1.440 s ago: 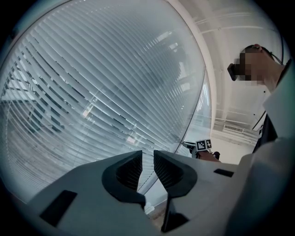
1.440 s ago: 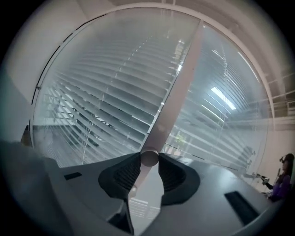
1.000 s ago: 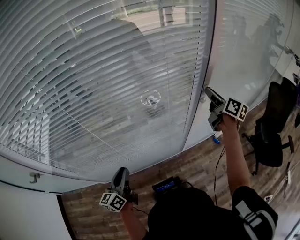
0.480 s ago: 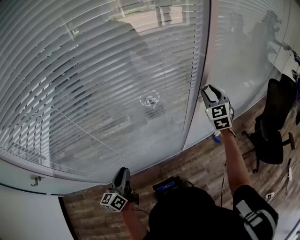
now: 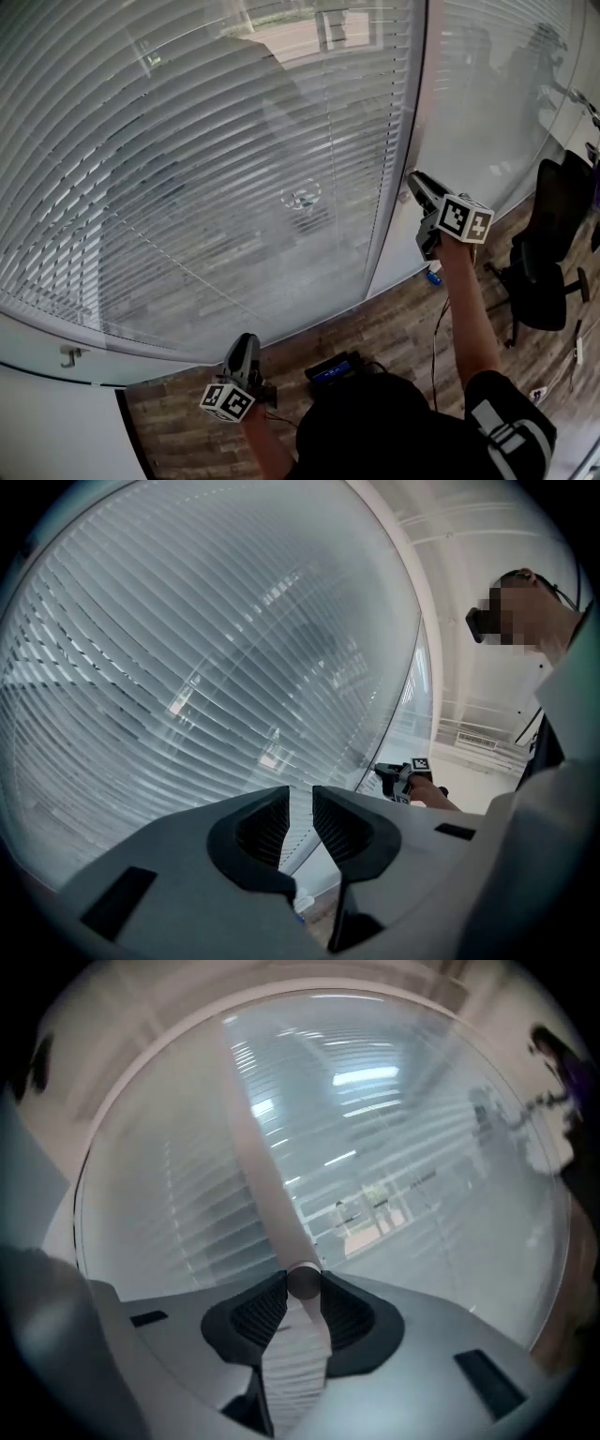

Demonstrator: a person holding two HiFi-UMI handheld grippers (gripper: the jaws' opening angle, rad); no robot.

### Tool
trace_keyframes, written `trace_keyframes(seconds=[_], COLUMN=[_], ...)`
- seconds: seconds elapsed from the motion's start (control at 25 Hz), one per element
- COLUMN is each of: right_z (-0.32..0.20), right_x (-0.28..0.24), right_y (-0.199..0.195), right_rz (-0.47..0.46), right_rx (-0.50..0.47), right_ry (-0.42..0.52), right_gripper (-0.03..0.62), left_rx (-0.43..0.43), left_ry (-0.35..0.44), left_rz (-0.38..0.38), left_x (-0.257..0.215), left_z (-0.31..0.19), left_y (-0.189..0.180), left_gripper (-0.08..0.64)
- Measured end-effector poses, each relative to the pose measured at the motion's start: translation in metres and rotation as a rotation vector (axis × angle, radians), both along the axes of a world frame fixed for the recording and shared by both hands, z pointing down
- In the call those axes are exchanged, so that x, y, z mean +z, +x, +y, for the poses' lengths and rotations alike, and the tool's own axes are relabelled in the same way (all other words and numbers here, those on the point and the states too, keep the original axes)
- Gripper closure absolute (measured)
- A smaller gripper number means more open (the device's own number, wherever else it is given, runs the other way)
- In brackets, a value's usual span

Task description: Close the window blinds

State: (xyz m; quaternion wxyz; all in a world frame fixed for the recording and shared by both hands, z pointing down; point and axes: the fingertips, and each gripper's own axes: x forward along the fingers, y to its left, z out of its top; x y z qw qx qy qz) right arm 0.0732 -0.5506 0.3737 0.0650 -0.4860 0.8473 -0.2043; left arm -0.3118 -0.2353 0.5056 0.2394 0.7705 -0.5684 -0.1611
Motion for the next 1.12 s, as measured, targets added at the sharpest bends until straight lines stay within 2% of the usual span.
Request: trace_keyframes(seconds=[0.08,0.12,0.16,0.2,0.24,0.28,0.36,0.4,0.44,0.52,0.68,0.76,0.88,1.0,1.12], right_z=[0.000,0.000,-0.001,-0.001,0.000,0.001,0.004,0.005,0.006,0.007,0.003,0.003,0.003,0.002,-0.001], right_x=[-0.001,-0.004,-0.007,-0.009,-0.010,-0.009,-0.006,-0.007,-0.008,-0.009,-0.005,-0.005,-0.004,-0.003,-0.003], right_y=[0.002,0.003,0.004,0.004,0.004,0.004,0.005,0.003,0.000,-0.008,-0.012,-0.011,-0.009,-0.006,-0.005], right_rz=[-0.237,-0.313,-0.347,-0.318,-0.217,-0.051,0.348,0.511,0.627,0.748,0.845,0.840,0.740,0.574,0.347], right_rx=[-0.029,-0.041,-0.052,-0.059,-0.056,-0.038,0.026,0.048,0.056,0.045,0.061,0.067,0.068,0.055,0.021], right_ry=[-0.078,-0.099,-0.101,-0.081,-0.039,0.021,0.155,0.213,0.256,0.300,0.322,0.316,0.276,0.204,0.120], right_gripper=[0.474,0.474,0.474,0.474,0.474,0.469,0.449,0.438,0.434,0.434,0.439,0.462,0.466,0.468,0.466], left_rx=[0.000,-0.003,-0.003,0.000,0.003,0.006,0.005,0.005,0.006,0.011,0.012,0.004,-0.008,-0.015,-0.013], left_ry=[-0.008,-0.013,-0.012,-0.006,-0.001,0.001,-0.005,-0.008,-0.007,-0.001,0.000,-0.010,-0.016,-0.020,-0.021], left_rz=[-0.001,-0.005,-0.008,-0.009,-0.009,-0.010,-0.012,-0.014,-0.015,-0.014,-0.008,-0.011,-0.016,-0.015,-0.015], left_x=[-0.001,-0.005,-0.008,-0.009,-0.010,-0.010,-0.011,-0.012,-0.012,-0.010,-0.009,-0.010,-0.008,-0.007,-0.009], left_z=[0.000,-0.001,-0.001,-0.001,-0.002,-0.002,-0.002,-0.001,-0.001,-0.002,-0.001,0.001,0.003,0.005,0.003], left_y=[0.001,0.002,0.003,0.003,0.003,0.003,0.004,0.004,0.004,0.005,0.008,0.008,0.005,0.004,0.006], left_gripper=[0.471,0.471,0.471,0.471,0.471,0.471,0.471,0.471,0.471,0.471,0.471,0.471,0.471,0.471,0.471])
